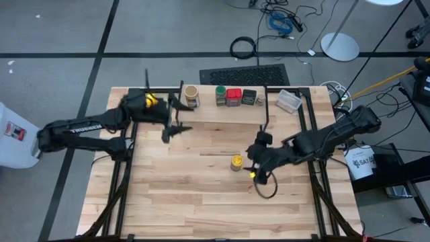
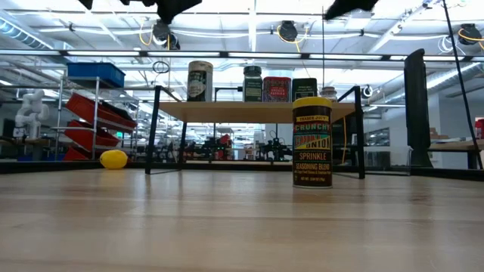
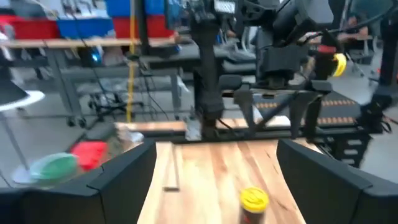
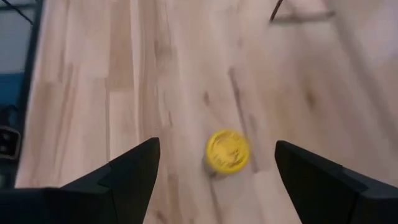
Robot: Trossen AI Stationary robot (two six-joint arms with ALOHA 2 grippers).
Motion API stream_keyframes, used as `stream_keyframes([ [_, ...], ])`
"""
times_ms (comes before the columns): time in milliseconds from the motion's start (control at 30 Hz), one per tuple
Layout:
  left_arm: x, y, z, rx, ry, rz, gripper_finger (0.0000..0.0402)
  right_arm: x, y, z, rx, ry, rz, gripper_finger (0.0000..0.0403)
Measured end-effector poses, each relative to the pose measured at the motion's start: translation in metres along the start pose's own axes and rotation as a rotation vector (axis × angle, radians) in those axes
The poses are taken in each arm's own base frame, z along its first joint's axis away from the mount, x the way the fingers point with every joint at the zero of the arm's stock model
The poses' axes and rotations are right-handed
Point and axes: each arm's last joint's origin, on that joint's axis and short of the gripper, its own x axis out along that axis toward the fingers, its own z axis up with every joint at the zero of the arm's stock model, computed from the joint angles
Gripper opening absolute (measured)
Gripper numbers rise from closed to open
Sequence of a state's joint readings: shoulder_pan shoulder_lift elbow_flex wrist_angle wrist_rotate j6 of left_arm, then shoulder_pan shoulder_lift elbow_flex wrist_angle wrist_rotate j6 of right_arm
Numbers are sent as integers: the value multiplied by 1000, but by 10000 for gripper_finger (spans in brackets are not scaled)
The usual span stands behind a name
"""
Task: Shelf spices
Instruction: Put the yellow seasoning bottle on the shelf
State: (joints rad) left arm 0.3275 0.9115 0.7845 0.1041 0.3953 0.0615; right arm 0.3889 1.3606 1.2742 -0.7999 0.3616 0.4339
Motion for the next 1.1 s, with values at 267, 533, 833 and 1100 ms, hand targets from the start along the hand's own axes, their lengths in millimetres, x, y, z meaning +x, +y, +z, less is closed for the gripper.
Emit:
stream_keyframes([
  [267, 43, -38, -17, -13, 132, -30, 343, 48, 21, -53, 131, 136, -37, 306],
  [533, 104, -68, -21, 63, 323, -42, 343, 81, 18, -92, 194, 70, -26, 306],
  [833, 165, -85, -34, 179, 470, -50, 343, 93, 10, -108, 174, 3, -97, 260],
  [1100, 195, -88, -55, 199, 591, -91, 343, 97, 4, -115, 157, -3, -147, 179],
])
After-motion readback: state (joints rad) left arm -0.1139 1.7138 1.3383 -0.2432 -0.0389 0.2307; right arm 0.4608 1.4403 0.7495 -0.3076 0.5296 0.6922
